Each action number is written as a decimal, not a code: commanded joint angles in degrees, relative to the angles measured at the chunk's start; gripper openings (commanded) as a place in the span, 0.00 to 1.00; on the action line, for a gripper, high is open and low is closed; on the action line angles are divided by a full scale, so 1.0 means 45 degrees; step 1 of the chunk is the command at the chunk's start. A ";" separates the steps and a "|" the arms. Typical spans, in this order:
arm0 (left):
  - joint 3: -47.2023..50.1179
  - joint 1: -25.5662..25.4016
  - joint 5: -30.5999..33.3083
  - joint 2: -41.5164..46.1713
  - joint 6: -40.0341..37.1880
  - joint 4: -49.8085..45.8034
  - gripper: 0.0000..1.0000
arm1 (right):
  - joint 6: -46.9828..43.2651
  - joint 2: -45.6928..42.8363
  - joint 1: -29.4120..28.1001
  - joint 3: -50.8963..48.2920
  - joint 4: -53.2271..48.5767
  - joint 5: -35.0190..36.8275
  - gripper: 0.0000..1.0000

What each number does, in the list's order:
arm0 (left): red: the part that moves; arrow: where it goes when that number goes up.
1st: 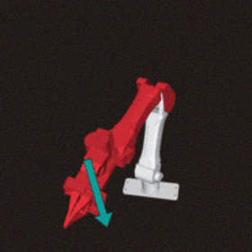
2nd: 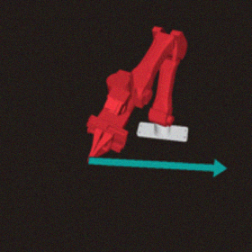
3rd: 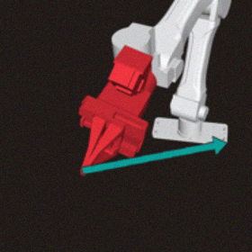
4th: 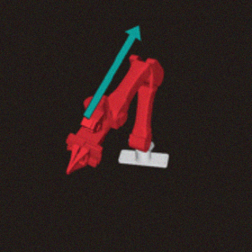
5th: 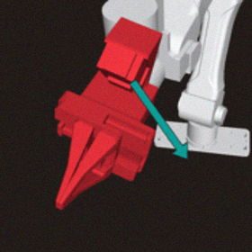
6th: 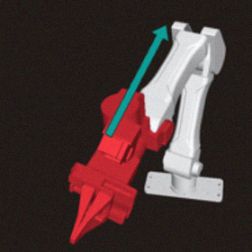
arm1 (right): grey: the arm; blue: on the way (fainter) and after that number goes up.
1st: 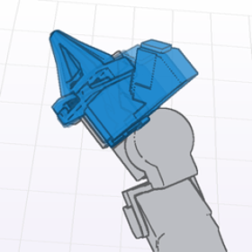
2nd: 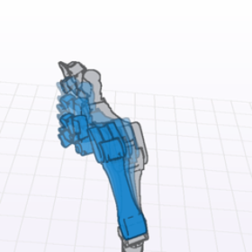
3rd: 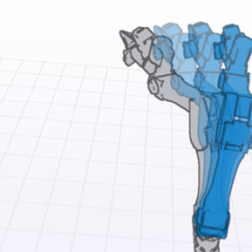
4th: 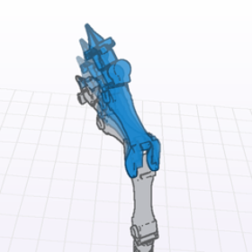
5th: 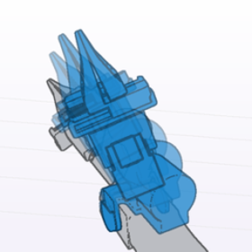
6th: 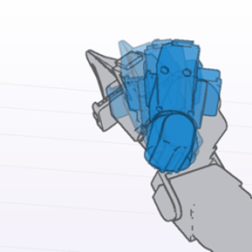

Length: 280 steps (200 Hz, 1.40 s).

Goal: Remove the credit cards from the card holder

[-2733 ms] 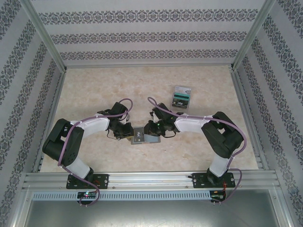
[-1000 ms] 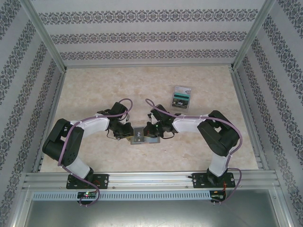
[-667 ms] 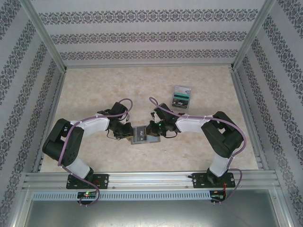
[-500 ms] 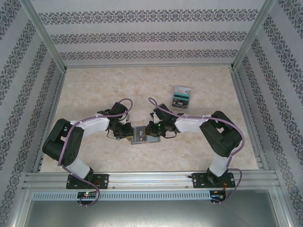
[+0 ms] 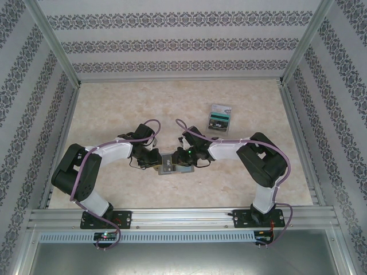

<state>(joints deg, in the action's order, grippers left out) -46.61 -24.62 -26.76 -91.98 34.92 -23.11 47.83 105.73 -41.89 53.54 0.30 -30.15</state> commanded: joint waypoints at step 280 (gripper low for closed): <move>-0.0160 0.0062 0.0890 -0.0418 -0.0176 -0.1211 0.04 | -0.1803 -0.1899 0.1529 -0.1164 -0.2784 0.0793 0.00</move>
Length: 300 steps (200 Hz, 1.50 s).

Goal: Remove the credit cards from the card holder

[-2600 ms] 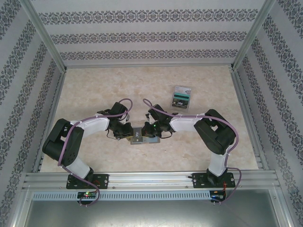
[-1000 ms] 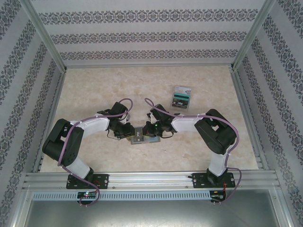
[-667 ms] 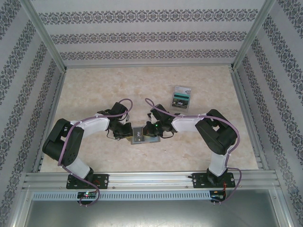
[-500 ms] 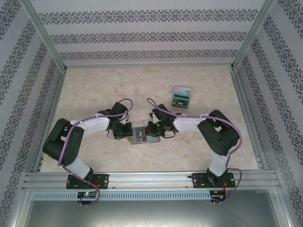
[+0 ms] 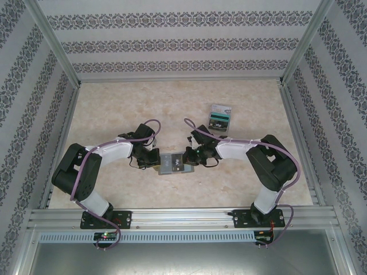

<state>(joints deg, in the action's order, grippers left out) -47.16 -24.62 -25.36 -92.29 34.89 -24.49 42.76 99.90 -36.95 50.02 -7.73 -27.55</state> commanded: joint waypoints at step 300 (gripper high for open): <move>-0.3535 0.0070 0.3310 0.4324 -0.1251 -0.1744 1.00 | -1.9009 -0.1423 0.1499 0.5714 -0.6242 1.1786 0.00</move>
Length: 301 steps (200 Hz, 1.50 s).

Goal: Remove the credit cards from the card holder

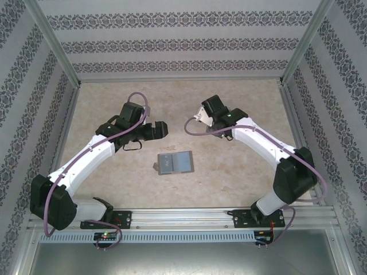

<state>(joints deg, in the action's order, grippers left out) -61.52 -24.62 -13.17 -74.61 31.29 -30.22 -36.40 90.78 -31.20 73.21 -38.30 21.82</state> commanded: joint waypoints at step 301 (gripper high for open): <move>-0.0090 0.0345 0.1083 0.0747 -0.0416 -0.0862 1.00 | -0.0442 0.3885 0.1618 0.1329 0.2148 0.1853 0.23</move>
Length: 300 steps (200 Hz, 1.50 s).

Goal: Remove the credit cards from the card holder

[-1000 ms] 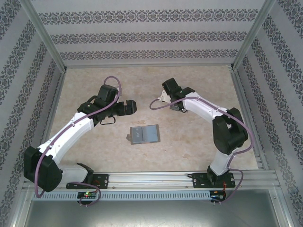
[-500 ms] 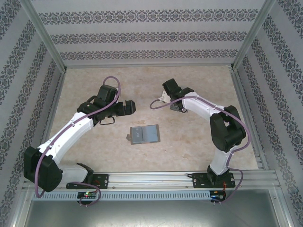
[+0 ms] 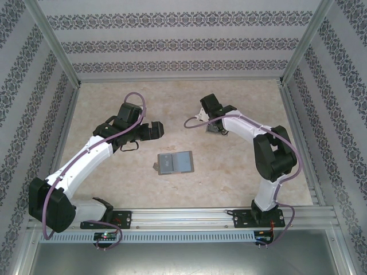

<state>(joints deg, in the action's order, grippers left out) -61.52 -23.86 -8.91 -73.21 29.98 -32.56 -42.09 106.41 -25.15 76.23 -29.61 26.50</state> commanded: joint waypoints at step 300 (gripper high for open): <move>0.2618 -0.0868 -0.3208 -0.2244 0.3031 0.1805 0.59 | 1.8013 -0.3299 -0.3958 -0.6072 0.2571 -0.7000 0.00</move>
<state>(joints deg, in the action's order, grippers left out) -49.80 -26.59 -21.06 -81.01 43.00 -26.74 35.35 90.26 -42.17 50.89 -21.12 -2.76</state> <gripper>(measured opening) 0.598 0.059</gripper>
